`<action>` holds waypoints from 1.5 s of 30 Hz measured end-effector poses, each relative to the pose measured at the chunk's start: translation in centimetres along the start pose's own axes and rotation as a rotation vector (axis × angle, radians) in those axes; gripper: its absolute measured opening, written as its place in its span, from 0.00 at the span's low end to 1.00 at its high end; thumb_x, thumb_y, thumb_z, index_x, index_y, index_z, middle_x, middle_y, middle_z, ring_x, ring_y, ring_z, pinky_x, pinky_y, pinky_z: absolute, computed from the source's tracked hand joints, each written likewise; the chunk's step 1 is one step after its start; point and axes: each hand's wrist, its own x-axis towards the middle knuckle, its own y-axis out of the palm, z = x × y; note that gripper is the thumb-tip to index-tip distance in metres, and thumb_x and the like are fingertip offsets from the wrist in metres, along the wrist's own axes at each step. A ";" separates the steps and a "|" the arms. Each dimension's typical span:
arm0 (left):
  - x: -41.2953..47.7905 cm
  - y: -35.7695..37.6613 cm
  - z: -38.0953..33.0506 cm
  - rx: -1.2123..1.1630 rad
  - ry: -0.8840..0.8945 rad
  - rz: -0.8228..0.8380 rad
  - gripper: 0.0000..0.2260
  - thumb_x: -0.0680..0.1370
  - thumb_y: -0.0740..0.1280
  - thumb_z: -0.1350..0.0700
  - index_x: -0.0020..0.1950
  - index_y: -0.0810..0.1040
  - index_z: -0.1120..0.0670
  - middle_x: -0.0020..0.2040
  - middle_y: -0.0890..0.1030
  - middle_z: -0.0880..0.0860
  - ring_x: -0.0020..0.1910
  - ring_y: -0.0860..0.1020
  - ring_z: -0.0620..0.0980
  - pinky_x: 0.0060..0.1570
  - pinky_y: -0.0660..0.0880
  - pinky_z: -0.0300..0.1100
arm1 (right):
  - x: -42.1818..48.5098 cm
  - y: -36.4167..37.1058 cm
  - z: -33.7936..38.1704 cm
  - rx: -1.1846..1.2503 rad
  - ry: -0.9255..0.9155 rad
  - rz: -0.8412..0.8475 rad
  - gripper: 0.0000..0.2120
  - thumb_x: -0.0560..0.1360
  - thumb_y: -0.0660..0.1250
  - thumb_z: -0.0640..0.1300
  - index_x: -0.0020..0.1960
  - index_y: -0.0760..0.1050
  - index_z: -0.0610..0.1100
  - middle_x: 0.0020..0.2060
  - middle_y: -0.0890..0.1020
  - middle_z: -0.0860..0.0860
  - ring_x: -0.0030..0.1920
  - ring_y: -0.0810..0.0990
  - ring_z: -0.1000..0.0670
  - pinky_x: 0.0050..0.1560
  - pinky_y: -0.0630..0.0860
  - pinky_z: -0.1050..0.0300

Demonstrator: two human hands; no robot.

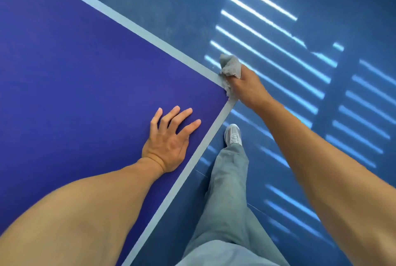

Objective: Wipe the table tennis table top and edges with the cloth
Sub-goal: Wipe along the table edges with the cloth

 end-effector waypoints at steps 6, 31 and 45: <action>-0.1 -0.4 -0.1 0.018 -0.017 0.020 0.23 0.80 0.58 0.51 0.76 0.67 0.42 0.78 0.64 0.50 0.77 0.64 0.57 0.75 0.58 0.65 | -2.3 -1.2 -0.8 -0.048 0.013 0.183 0.09 0.78 0.62 0.59 0.54 0.78 0.61 0.46 0.84 0.63 0.47 0.80 0.62 0.50 0.76 0.56; 5.1 -3.3 -1.2 -0.029 -0.326 -0.122 0.16 0.77 0.64 0.58 0.64 0.77 0.50 0.59 0.77 0.54 0.55 0.77 0.58 0.59 0.72 0.56 | 0.8 -4.0 2.8 -0.245 -0.034 0.623 0.01 0.80 0.63 0.60 0.50 0.73 0.65 0.46 0.82 0.64 0.46 0.81 0.60 0.43 0.73 0.71; 19.8 -5.5 12.5 -0.102 -1.228 -0.210 0.22 0.83 0.56 0.53 0.78 0.68 0.49 0.79 0.65 0.58 0.78 0.63 0.59 0.77 0.59 0.63 | 5.7 0.6 7.0 -0.208 0.025 0.723 0.23 0.83 0.65 0.53 0.71 0.67 0.41 0.62 0.78 0.39 0.60 0.79 0.36 0.61 0.77 0.36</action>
